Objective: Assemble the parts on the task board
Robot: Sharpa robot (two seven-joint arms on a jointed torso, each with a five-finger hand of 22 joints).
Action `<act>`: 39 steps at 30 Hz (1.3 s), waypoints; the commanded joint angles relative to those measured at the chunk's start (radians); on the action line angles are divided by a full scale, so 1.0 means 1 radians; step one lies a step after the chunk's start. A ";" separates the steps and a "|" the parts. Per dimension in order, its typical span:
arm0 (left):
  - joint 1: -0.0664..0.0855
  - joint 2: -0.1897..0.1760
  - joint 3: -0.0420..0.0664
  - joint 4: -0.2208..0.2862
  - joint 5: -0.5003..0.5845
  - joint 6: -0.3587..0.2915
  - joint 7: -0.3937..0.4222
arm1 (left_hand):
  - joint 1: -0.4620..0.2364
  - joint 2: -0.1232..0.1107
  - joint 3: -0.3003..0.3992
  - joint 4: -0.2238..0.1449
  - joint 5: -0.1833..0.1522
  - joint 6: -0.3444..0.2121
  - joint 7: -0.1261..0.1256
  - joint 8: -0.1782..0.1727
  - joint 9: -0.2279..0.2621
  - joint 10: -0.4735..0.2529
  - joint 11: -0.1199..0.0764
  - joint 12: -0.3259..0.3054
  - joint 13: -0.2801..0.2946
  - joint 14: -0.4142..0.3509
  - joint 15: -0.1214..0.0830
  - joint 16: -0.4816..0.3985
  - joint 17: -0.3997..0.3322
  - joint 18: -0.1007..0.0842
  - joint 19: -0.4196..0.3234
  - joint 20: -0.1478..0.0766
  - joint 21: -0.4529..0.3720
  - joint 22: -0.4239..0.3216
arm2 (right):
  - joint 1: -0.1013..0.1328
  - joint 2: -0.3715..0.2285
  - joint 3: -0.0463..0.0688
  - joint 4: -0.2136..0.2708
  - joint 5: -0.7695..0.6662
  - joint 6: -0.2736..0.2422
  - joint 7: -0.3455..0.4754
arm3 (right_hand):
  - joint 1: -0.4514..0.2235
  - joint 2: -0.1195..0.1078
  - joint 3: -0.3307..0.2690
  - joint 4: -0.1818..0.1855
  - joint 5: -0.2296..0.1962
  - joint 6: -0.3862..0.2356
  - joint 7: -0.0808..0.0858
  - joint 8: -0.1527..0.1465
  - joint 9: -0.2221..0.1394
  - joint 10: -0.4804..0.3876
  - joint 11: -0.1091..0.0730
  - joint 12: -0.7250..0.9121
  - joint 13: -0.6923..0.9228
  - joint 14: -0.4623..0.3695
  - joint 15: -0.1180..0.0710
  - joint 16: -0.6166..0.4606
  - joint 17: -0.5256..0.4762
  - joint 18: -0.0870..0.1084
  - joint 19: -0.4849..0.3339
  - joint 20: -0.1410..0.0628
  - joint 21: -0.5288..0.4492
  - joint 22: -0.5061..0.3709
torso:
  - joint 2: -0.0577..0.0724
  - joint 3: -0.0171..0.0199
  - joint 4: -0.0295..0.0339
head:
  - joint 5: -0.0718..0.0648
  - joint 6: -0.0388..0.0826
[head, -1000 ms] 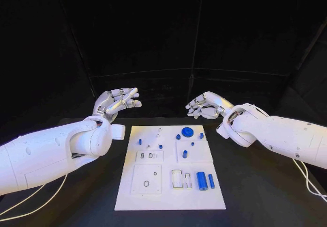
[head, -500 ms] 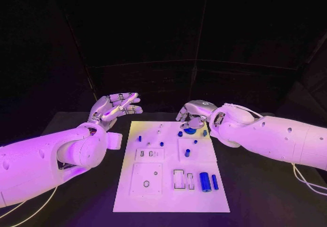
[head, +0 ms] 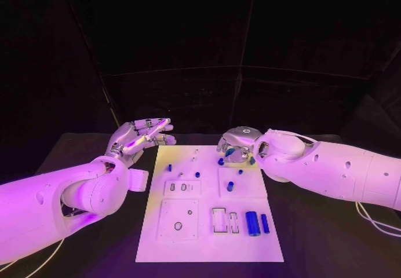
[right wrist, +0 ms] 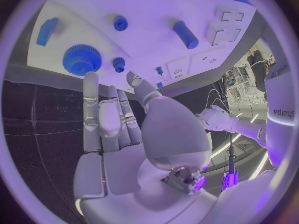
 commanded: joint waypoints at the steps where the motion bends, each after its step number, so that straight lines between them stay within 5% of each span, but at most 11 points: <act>1: 0.002 0.000 0.001 0.005 -0.009 0.016 -0.001 | 0.011 0.001 0.000 -0.008 0.005 0.008 0.010 -0.006 -0.001 0.007 0.003 -0.003 -0.002 0.006 -0.002 -0.007 0.001 0.005 0.006 0.001 0.005 0.002 | 0.003 0.002 0.001 0.000 -0.034 0.035 -0.023 | -0.007 -0.004 0.004 0.002 -0.005 -0.007 0.001 -0.005 0.001 -0.010 -0.001 -0.004 0.001 0.047 0.005 0.009 0.011 0.013 0.009 0.000 0.005 0.002 | 0.010 0.0025 0.0003 | 0.002 -0.001; 39: 0.002 0.007 0.001 0.005 -0.009 0.029 -0.009 | 0.012 0.004 -0.001 -0.010 0.005 0.005 0.014 -0.013 -0.004 0.002 0.005 -0.013 -0.002 0.008 -0.001 -0.010 0.005 0.004 0.010 0.000 0.007 0.002 | 0.002 0.060 0.000 -0.060 -0.011 0.074 -0.009 | -0.015 0.013 0.081 0.021 -0.003 0.030 0.002 0.005 0.007 0.031 -0.004 -0.002 0.002 0.046 0.003 0.099 0.103 -0.003 0.065 0.003 0.107 0.121 | 0.020 0.0037 0.0022 | 0.006 -0.029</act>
